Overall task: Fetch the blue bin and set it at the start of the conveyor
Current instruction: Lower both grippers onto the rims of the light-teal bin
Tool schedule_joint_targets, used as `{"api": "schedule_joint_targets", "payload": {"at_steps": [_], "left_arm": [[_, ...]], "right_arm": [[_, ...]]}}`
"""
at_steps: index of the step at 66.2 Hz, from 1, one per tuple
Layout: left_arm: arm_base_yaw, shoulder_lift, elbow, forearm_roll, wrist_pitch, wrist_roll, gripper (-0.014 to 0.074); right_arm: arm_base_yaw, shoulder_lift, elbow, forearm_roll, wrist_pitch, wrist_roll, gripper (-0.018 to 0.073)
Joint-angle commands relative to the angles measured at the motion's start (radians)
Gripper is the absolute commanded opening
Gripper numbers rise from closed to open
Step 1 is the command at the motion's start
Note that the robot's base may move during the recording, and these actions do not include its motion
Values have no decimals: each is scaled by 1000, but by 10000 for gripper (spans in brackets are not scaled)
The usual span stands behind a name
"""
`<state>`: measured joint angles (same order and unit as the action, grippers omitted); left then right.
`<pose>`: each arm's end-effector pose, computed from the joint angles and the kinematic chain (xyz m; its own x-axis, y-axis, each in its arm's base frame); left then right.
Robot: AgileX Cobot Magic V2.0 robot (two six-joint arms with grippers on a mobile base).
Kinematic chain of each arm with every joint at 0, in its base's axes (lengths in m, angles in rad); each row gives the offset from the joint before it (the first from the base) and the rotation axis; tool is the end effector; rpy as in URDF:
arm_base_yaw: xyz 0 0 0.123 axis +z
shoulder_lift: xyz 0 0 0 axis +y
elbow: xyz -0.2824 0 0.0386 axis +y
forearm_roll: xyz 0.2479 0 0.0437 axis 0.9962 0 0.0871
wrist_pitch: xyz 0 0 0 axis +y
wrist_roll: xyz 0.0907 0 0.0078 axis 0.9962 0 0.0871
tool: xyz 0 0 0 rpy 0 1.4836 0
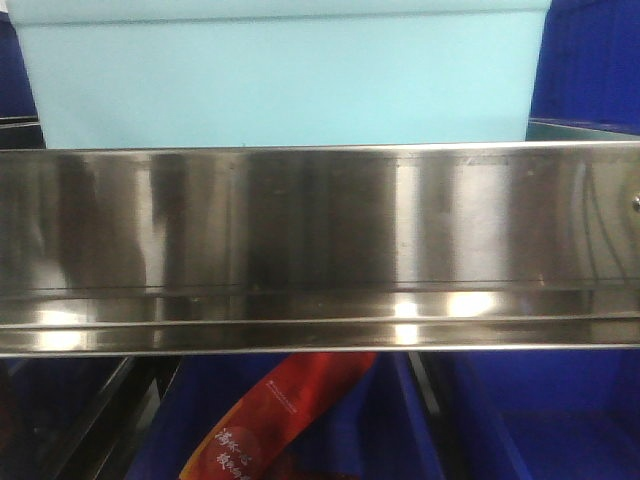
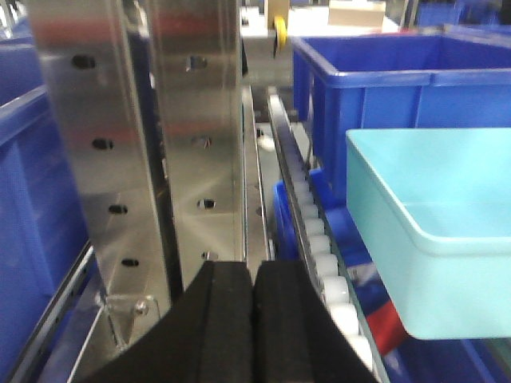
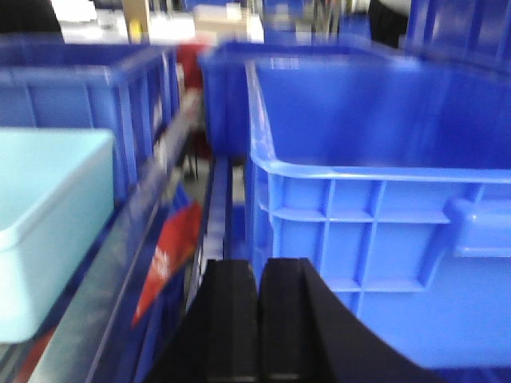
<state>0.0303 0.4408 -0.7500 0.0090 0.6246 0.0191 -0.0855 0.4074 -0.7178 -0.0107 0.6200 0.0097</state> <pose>0.0725 0.0027 0.3747 -0.2270 0.0195 -0.9737 -0.0294 0.9992 0.0269 0.0672 -0.0063 0.3675 -0.2197 0.0198 -0.9754 0.0917 0.9958 -0.0004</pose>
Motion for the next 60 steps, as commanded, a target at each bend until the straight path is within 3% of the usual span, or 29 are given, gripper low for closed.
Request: {"api": "schedule_joint_targets", "payload": {"at_steps": [1, 21, 25, 31, 39, 60], "left_arm": [[-6, 50, -40, -9, 9, 5, -111], [-6, 89, -52, -9, -100, 5, -111], [-6, 115, -72, -34, -89, 17, -111], [-13, 181, -118, -131, -69, 102, -111], [-40, 270, -174, -222, -65, 159, -111], [-171, 517, -325, -256, -43, 134, -111]], "right_arm": [[-1, 49, -55, 0, 32, 0, -167], [-1, 99, -89, 38, -7, 0, -167], [-1, 136, -100, 63, 6, 0, -167], [3, 207, -128, 158, 4, -46, -166], [49, 311, -174, 247, -1, -144, -166], [215, 571, -334, 249, -21, -144, -165]]}}
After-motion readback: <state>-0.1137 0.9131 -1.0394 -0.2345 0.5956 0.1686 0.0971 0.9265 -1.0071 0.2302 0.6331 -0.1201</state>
